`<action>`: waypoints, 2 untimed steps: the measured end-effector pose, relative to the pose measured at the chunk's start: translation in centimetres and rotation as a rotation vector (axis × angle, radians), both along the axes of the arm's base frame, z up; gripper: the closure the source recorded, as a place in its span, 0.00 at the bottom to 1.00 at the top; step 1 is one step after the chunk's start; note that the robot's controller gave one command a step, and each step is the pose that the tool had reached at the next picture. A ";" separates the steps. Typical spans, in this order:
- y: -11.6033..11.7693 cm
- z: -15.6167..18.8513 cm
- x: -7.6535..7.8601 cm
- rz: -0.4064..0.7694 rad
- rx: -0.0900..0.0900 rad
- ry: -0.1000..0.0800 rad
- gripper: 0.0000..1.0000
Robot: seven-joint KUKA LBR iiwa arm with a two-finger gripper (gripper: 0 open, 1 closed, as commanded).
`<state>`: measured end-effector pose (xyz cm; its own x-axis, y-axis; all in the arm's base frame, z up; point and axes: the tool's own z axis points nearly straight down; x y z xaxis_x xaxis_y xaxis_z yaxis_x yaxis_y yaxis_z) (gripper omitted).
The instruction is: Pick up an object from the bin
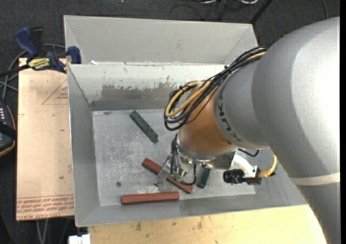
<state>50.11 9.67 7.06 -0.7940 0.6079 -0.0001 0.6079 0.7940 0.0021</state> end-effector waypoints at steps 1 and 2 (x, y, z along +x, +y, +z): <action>0.0 0.8 0.0 0.001 -0.001 0.001 1.00; 0.1 10.5 0.2 0.005 0.000 -0.007 1.00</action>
Offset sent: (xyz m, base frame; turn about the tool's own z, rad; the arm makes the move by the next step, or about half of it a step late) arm 0.0000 0.0000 0.0083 0.0000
